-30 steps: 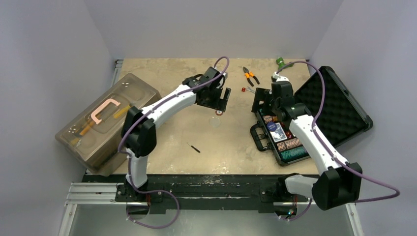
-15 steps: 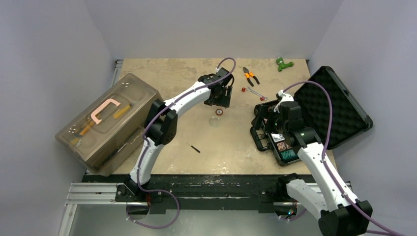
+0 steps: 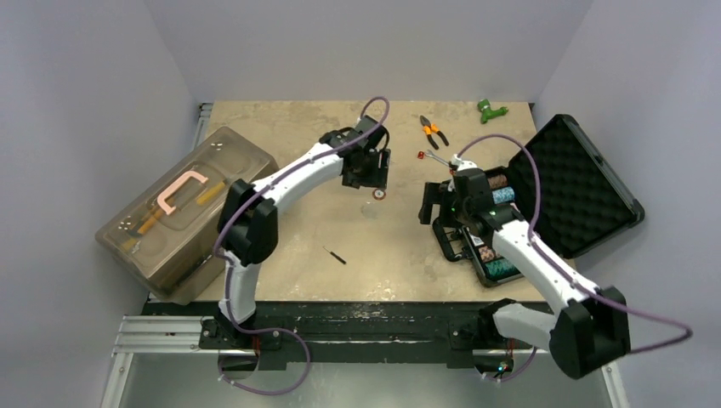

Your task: Pack up texas hold em set

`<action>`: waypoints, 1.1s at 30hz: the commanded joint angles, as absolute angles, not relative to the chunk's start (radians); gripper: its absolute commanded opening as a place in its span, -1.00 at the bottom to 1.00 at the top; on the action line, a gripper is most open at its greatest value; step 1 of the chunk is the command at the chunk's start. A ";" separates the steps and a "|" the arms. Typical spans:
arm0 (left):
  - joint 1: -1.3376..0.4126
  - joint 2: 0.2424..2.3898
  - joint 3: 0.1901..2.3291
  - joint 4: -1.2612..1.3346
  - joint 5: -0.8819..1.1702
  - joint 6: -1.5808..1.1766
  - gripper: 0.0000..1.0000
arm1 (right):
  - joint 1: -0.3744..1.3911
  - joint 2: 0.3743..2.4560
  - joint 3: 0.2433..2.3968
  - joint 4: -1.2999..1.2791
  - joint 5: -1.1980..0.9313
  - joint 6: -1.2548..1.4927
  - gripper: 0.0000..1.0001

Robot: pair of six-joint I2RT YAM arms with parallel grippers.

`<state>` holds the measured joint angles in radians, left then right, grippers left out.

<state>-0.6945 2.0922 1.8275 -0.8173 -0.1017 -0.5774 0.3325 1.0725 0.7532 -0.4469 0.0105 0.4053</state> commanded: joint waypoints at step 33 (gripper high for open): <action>-0.312 1.490 1.543 -0.727 0.456 -0.441 0.54 | 0.673 2.036 1.428 -0.266 0.474 0.558 -0.11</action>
